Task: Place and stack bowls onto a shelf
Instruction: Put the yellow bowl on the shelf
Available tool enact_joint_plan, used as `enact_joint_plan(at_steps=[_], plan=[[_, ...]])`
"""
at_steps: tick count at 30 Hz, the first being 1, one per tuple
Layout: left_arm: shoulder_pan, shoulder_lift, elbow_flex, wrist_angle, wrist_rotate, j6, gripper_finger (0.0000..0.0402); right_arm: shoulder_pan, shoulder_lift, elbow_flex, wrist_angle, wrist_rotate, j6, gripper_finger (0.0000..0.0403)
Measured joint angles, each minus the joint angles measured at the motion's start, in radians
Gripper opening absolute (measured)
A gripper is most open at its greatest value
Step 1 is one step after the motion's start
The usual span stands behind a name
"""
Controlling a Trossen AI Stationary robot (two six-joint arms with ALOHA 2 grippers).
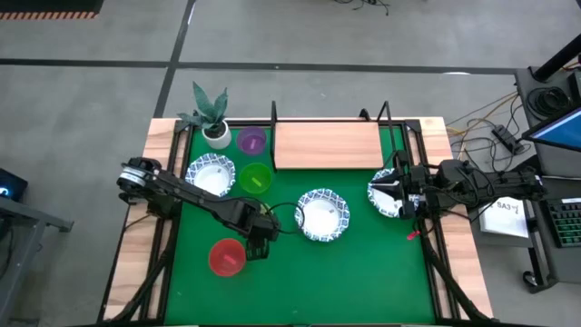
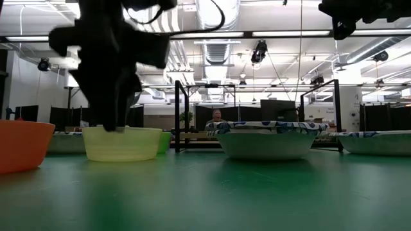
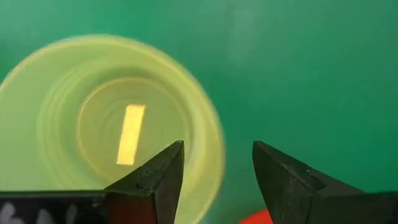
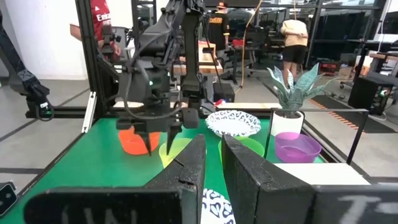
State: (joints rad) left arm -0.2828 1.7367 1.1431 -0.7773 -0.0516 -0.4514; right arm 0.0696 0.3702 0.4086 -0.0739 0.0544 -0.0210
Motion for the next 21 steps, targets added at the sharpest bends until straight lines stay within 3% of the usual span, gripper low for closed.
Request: enact_joint_plan(at_steps=[7,13,17,21], plan=[[0.001,0.000,-0.047,0.082,-0.017,-0.003,0.0138,0.000,0.000,-0.001,0.000,0.000,-0.001,0.0043],[-0.001,0.006,-0.046,0.088,-0.016,-0.015,0.0016,0.000,0.000,-0.001,0.000,0.000,-0.006,0.0043],[-0.003,0.005,-0.012,0.058,-0.017,-0.026,0.0003,0.000,0.000,-0.001,0.000,0.000,-0.006,0.0043],[-0.007,0.005,0.101,-0.002,-0.016,0.049,0.0001,0.000,0.000,-0.001,0.000,0.000,-0.006,0.0043]])
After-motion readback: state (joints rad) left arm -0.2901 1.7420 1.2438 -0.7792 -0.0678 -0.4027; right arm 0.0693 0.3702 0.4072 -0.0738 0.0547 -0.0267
